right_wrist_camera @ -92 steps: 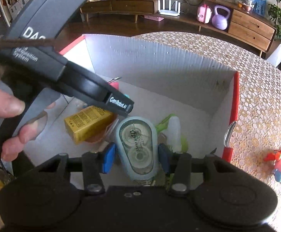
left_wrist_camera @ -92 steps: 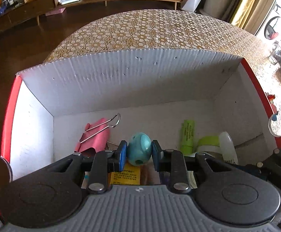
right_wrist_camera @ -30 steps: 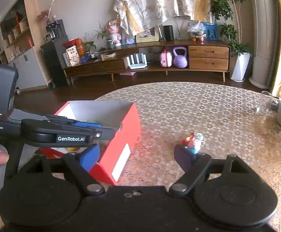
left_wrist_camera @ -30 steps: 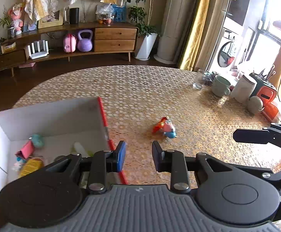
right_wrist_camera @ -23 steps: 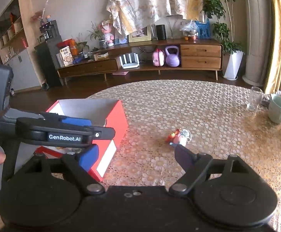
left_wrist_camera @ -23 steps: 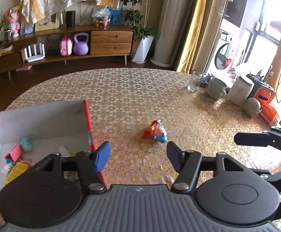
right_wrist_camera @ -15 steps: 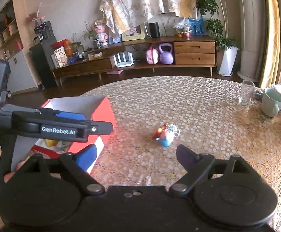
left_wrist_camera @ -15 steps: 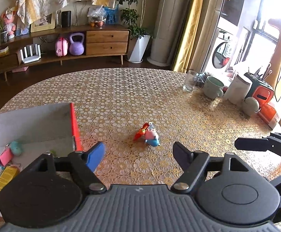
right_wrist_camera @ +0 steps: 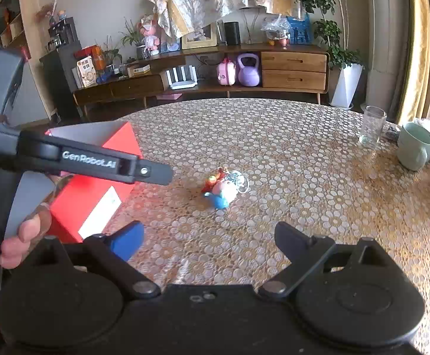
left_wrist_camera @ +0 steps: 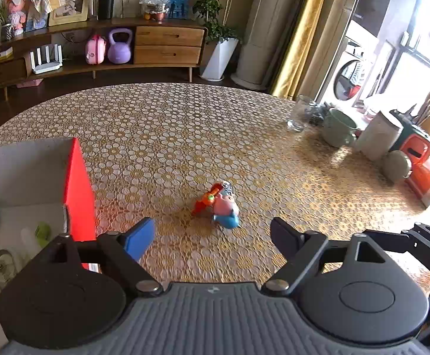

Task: Organize rigid objects
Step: 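Grasp the pink pig figure with the blue fish using the right tool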

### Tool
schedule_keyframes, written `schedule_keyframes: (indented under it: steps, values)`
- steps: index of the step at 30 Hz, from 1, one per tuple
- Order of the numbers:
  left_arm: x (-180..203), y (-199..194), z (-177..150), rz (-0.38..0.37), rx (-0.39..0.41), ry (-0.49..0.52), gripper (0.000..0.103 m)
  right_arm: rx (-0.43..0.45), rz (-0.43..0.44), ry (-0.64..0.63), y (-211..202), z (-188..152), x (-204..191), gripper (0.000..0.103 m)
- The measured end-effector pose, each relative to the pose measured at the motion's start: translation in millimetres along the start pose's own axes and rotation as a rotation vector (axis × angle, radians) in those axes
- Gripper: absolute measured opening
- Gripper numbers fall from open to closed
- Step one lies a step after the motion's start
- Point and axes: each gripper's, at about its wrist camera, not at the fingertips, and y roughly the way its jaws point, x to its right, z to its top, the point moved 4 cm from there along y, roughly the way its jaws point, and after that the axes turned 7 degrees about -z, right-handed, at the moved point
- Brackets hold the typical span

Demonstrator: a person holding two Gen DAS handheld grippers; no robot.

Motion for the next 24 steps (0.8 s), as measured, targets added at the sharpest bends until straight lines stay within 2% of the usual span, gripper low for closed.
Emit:
schedule_keyframes:
  steps: [2, 6, 12, 17, 24]
  values:
    - [2, 11, 2, 0.027, 0.003, 0.006, 0.096, 0.002, 0.008, -0.009, 9, 1, -1, 0.095]
    - [-3, 35, 6, 0.078, -0.011, -0.016, 0.096, 0.009, 0.015, -0.036, 27, 5, -4, 0.095]
    - [-22, 71, 12, 0.100, -0.069, -0.094, 0.096, -0.007, 0.022, -0.031, 61, 10, -6, 0.090]
    - [-26, 91, 13, 0.112, -0.096, -0.088, 0.096, -0.031, 0.016, -0.017, 90, 12, -9, 0.081]
    - [-28, 104, 15, 0.115, -0.083, -0.082, 0.096, -0.050, 0.007, 0.009, 115, 11, -7, 0.068]
